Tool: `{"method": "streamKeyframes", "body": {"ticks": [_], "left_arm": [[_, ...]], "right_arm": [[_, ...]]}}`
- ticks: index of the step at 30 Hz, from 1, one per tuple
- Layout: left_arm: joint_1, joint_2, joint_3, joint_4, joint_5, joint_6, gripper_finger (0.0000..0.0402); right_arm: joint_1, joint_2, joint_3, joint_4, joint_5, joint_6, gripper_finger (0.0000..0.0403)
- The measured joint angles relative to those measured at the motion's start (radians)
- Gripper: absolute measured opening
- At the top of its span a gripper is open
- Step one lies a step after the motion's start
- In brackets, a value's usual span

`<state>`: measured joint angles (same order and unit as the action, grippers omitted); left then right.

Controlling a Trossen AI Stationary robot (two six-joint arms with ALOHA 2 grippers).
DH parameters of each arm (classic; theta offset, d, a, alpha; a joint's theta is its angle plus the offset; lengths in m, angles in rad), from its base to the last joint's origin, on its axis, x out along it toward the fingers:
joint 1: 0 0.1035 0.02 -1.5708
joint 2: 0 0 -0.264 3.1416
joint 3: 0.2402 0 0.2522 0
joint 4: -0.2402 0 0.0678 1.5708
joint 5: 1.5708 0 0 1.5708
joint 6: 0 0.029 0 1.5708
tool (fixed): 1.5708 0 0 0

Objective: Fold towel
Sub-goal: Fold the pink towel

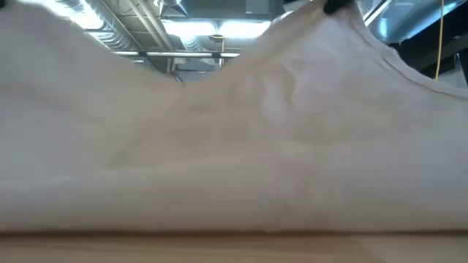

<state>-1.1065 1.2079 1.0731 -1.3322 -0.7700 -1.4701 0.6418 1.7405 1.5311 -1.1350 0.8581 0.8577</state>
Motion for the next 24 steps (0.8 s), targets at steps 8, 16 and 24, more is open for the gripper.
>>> {"method": "streamKeyframes", "body": {"ticks": [8, 16, 24], "left_arm": [[0.0, -0.009, 0.144, -0.157, -0.198, 0.04, 0.0003], [0.011, -0.026, 0.246, -0.207, -0.432, 0.141, 0.0006], [0.057, -0.059, 0.318, -0.206, -0.538, 0.28, 0.0007]], "right_arm": [[-0.001, 0.0, 0.167, -0.274, 0.188, -0.003, 0.0005], [-0.001, 0.0, 0.332, -0.411, 0.355, -0.101, 0.0005], [-0.048, -0.002, 0.42, -0.417, 0.389, -0.206, 0.0005]]}}
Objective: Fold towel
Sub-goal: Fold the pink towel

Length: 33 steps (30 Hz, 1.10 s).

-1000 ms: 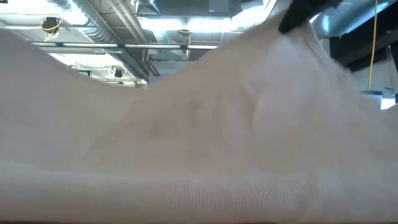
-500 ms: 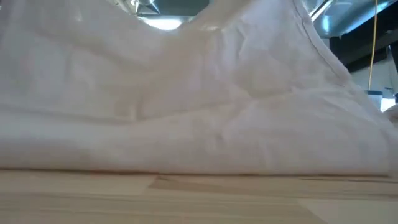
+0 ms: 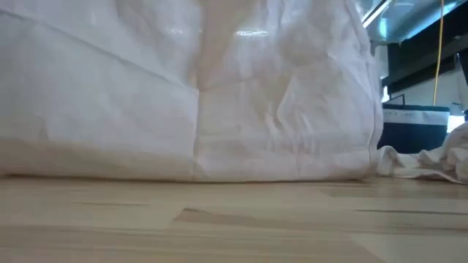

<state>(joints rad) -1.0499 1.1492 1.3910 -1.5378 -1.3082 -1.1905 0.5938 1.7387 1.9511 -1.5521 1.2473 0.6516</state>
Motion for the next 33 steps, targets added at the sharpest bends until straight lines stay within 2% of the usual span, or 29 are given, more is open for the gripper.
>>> {"method": "streamKeyframes", "body": {"ticks": [6, 12, 20, 23, 27, 33], "left_arm": [[0.054, -0.062, 0.008, -0.001, -0.047, 0.06, 0.0007], [0.135, -0.134, 0.008, 0.002, -0.135, 0.147, 0.0007], [0.217, -0.226, 0.008, 0.014, -0.26, 0.318, 0.0008], [0.224, -0.253, 0.014, 0.044, -0.263, 0.41, 0.0008], [0.218, -0.27, 0.016, 0.162, -0.262, 0.558, 0.0008], [0.144, -0.251, 0.016, 0.516, -0.24, 0.969, 0.0008]], "right_arm": [[-0.087, -0.028, 0.0, -0.006, -0.062, -0.003, 0.0005], [-0.195, -0.119, 0.0, -0.007, -0.054, -0.037, 0.0005], [-0.334, -0.218, 0.0, 0.103, -0.057, -0.197, 0.0005], [-0.365, -0.236, 0.0, 0.188, -0.075, -0.284, 0.0005], [-0.372, -0.245, 0.0, 0.296, -0.088, -0.413, 0.0005], [-0.295, -0.245, 0.0, 0.434, -0.06, -0.589, 0.0005]]}}
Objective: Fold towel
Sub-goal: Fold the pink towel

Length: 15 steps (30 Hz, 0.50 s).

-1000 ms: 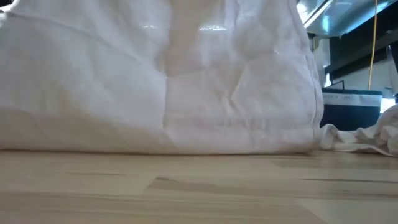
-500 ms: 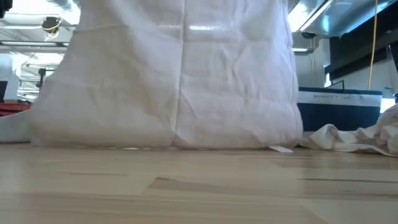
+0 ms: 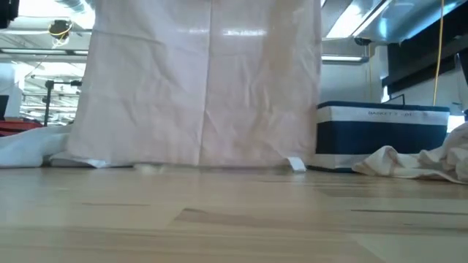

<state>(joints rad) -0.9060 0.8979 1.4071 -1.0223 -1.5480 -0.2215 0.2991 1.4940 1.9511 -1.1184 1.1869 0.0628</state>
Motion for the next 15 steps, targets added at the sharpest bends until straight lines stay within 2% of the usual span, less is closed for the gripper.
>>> {"method": "streamKeyframes", "body": {"ticks": [3, 6, 10, 15], "left_arm": [[-0.041, 0.034, 0.0, 0.161, 0.04, 0.173, 0.0008], [-0.098, 0.079, 0.0, 0.224, 0.057, 0.227, 0.0008], [-0.164, 0.143, -0.008, 0.212, 0.102, 0.15, 0.0008], [-0.226, 0.243, -0.009, 0.17, 0.269, -0.1, 0.0008]], "right_arm": [[0.065, 0.0, 0.0, 0.017, 0.006, -0.022, 0.0005], [0.143, 0.003, 0.0, 0.011, 0.017, -0.022, 0.0005], [0.247, 0.018, 0.0, -0.033, -0.057, 0.043, 0.0005], [0.359, 0.067, -0.009, -0.109, -0.203, 0.214, 0.0005]]}}
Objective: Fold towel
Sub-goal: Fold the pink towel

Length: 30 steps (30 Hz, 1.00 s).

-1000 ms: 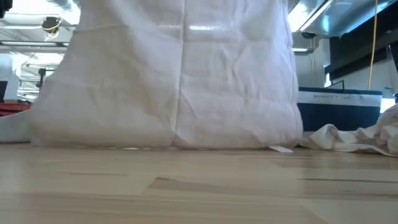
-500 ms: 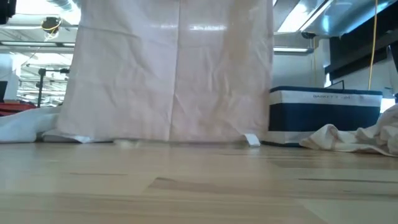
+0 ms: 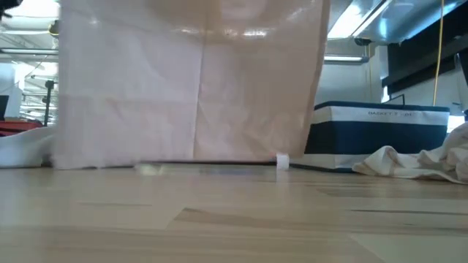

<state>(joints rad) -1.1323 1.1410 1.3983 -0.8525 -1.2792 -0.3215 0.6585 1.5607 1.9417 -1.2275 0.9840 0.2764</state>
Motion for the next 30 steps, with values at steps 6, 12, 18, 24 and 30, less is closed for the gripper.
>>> {"method": "streamKeyframes", "body": {"ticks": [6, 12, 18, 24, 30], "left_arm": [[-0.046, 0.162, 0.0, -0.135, 0.205, -0.38, 0.0008], [-0.1, 0.348, 0.0, -0.15, 0.331, -0.62, 0.0008], [-0.153, 0.498, 0.0, -0.153, 0.342, -0.828, 0.0008], [-0.175, 0.62, 0.0, -0.145, 0.401, -0.959, 0.0008], [-0.161, 0.69, 0.0, -0.121, 0.599, -0.991, 0.0008]], "right_arm": [[0.089, 0.062, -0.111, -0.023, -0.186, 0.228, 0.0005], [0.168, 0.121, -0.26, 0.041, -0.28, 0.411, 0.0005], [0.241, 0.159, -0.378, 0.196, -0.317, 0.528, 0.0005], [0.287, 0.21, -0.453, 0.326, -0.419, 0.563, 0.0005], [0.297, 0.279, -0.482, 0.368, -0.523, 0.618, 0.0005]]}}
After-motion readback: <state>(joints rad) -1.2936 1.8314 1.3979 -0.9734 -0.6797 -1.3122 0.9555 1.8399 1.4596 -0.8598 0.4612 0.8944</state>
